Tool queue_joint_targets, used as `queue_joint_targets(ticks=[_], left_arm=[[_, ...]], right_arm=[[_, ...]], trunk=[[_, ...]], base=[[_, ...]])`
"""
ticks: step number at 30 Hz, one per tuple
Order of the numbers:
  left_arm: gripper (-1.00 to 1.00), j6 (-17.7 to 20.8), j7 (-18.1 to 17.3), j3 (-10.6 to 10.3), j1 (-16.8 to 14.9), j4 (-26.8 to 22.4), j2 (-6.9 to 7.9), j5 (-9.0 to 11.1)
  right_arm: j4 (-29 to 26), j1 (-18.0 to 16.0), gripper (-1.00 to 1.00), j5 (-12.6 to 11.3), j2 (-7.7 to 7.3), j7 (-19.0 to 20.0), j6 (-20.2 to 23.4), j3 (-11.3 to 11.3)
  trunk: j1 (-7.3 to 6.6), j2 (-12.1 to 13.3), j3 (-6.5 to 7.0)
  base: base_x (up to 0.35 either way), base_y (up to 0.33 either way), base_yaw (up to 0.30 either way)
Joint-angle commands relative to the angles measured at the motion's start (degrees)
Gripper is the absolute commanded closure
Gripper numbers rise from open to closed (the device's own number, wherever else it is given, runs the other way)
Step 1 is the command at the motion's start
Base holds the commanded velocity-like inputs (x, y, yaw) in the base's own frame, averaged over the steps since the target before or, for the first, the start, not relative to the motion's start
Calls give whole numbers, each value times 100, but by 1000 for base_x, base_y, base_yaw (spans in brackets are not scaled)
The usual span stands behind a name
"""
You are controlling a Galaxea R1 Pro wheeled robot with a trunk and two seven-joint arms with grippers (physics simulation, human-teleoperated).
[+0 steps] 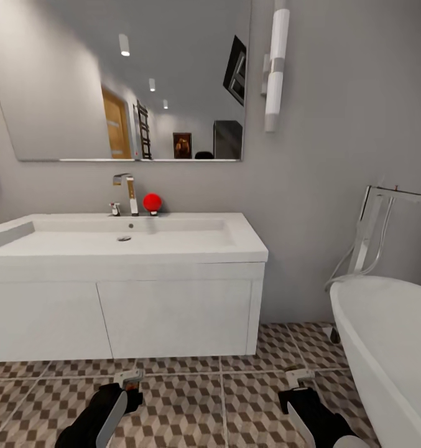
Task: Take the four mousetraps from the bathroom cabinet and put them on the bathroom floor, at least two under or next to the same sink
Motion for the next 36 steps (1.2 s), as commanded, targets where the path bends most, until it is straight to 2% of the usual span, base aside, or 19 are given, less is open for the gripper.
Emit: queue_joint_targets(ticks=[1,9,14,18,33,36], left_arm=[[100,18,54,-19,-3,-13,8,45],[100,0,56,-18,-3,-80,17,39],[100,-1,54,-17,-3,-84,10,42],[100,-3,52,-17,-3,-84,10,42],[100,-19,52,-17,-3,-101,29,42],[100,-122,55,-24,-3,-187,39,39]], right_arm=[[-12,-4,100,-56,-7,-28,47,47],[61,-2,100,-55,13,10,176,68],[255,-2,100,-28,378,88,260,91],[291,-5,100,7,505,158,258,104],[224,-2,100,58,485,161,196,103],[206,-2,100,58,479,127,187,91]], trunk=[[21,-44,-25],[197,-365,-168],[307,-566,-258],[395,-726,-330],[433,-746,-662],[441,-750,-729]], base=[[0,0,0],[0,0,0],[0,0,0],[0,0,0],[0,0,0],[0,0,0]])
